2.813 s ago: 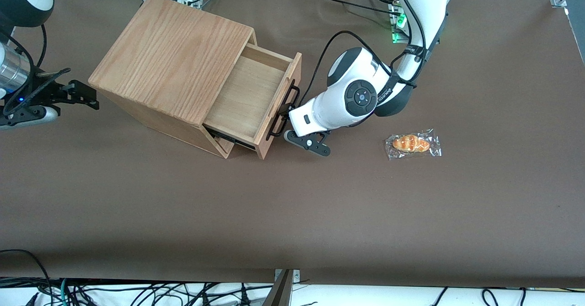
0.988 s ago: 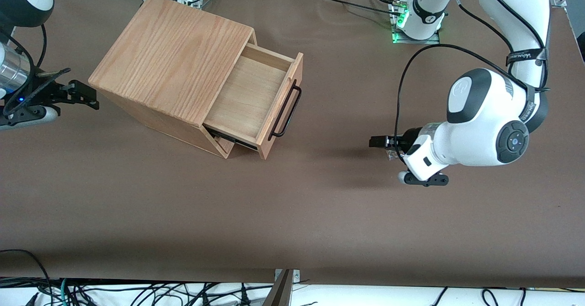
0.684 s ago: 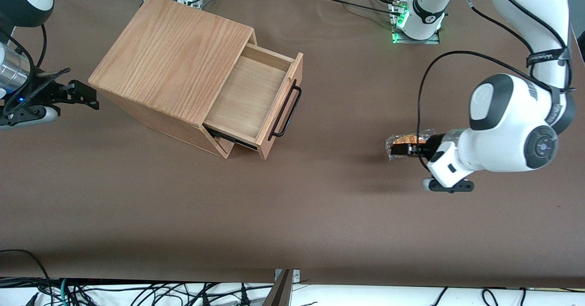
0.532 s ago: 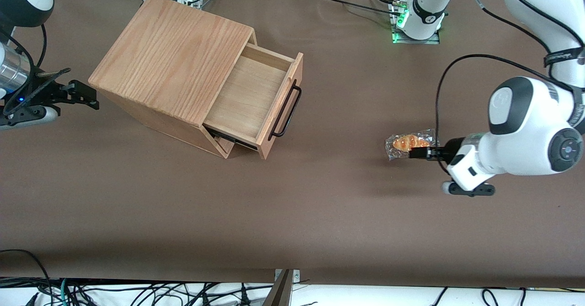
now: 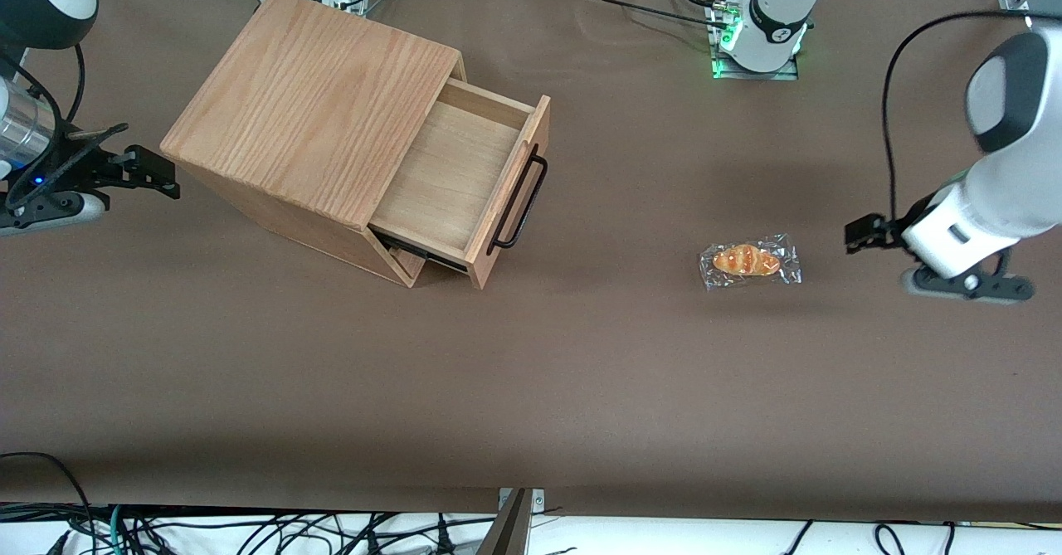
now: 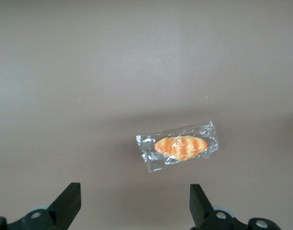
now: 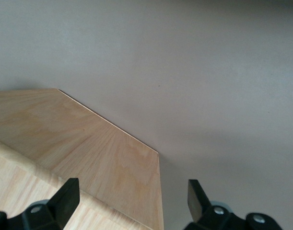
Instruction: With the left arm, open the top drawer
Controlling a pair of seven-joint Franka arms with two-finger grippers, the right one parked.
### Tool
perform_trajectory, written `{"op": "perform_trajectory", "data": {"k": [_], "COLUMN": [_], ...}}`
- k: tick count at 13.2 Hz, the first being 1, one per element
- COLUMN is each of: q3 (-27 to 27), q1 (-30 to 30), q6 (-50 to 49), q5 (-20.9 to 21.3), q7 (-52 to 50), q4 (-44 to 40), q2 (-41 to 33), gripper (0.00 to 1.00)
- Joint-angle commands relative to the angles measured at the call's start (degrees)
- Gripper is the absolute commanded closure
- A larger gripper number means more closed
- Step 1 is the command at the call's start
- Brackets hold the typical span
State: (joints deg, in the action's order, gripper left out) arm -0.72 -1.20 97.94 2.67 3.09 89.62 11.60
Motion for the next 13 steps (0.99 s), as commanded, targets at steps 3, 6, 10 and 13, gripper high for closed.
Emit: {"op": "perform_trajectory", "data": {"k": [3,6,10,13], "q3": [-0.15,-0.24,-0.07,-0.07], "q1": [0.06,0.84,2.16,1.9], "q6": [-4.84,-7.32,-7.24,-7.33], "q5": [-1.61,-1.79,-5.12,-5.13], "q7": [1.66,1.66,1.92,1.83], "q4": [5.57,3.55,4.07,4.16], "q2": [-12.47,-14.06,-14.06,-14.15], "gripper": [0.0,0.0,0.0,0.0]}}
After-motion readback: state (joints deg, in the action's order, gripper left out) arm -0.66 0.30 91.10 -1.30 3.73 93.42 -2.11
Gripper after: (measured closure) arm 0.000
